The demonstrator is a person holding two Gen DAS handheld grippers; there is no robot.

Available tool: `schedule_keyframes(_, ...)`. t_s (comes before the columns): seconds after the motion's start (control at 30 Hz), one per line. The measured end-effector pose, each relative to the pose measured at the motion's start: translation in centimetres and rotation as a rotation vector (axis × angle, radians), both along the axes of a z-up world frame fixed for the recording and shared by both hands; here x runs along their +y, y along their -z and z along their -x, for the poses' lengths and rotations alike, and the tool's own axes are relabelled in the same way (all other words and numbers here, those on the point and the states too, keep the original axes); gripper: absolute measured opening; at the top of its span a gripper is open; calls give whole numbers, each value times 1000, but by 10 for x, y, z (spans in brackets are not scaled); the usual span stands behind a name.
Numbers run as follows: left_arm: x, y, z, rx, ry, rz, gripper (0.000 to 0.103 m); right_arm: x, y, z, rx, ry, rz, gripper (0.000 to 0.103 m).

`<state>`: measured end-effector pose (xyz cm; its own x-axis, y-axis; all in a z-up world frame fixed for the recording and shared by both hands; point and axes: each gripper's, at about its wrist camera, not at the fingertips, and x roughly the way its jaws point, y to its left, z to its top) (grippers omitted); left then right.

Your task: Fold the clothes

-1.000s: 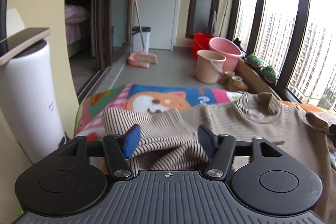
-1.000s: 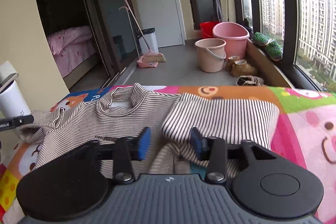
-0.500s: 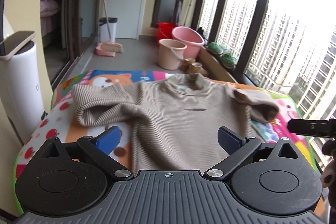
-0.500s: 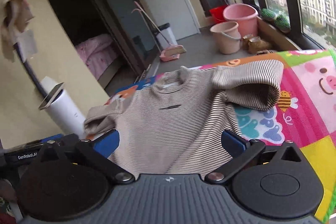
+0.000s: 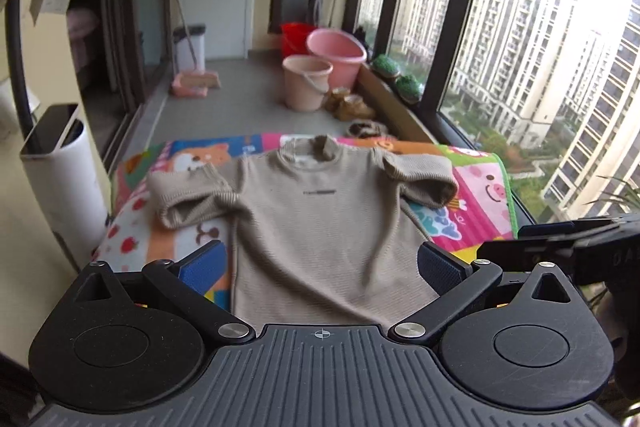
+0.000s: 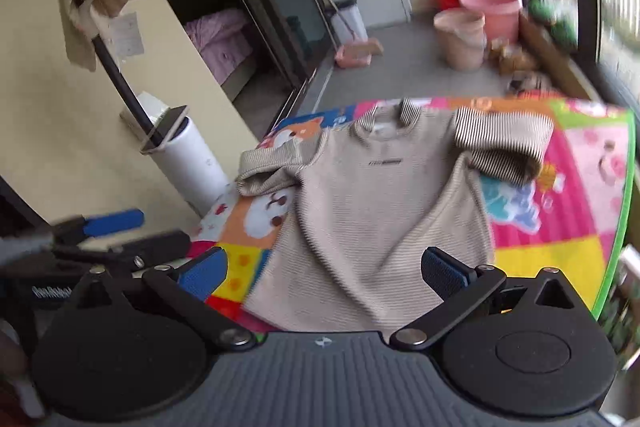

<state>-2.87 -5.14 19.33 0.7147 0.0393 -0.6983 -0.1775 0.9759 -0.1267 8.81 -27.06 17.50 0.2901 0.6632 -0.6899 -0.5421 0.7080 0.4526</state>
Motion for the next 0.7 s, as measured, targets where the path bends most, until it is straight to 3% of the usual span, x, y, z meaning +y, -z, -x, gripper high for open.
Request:
schedule_keyframes(0.07,2,-9,-5,42,7,24,103,-3,-8,-6,66,5,-5,103)
schedule_keyframes(0.23,6,-17,-13,100,-41,67,103,7,-17,1,41,27,106,103)
schedule_keyframes(0.4,-7,-21,-11,119,-42,-25,103,18,-16,1,46,27,182,103)
schedule_keyframes(0.7,-9,-32,-4,120,-22,2,103,32,-21,3,27,-15,233,103)
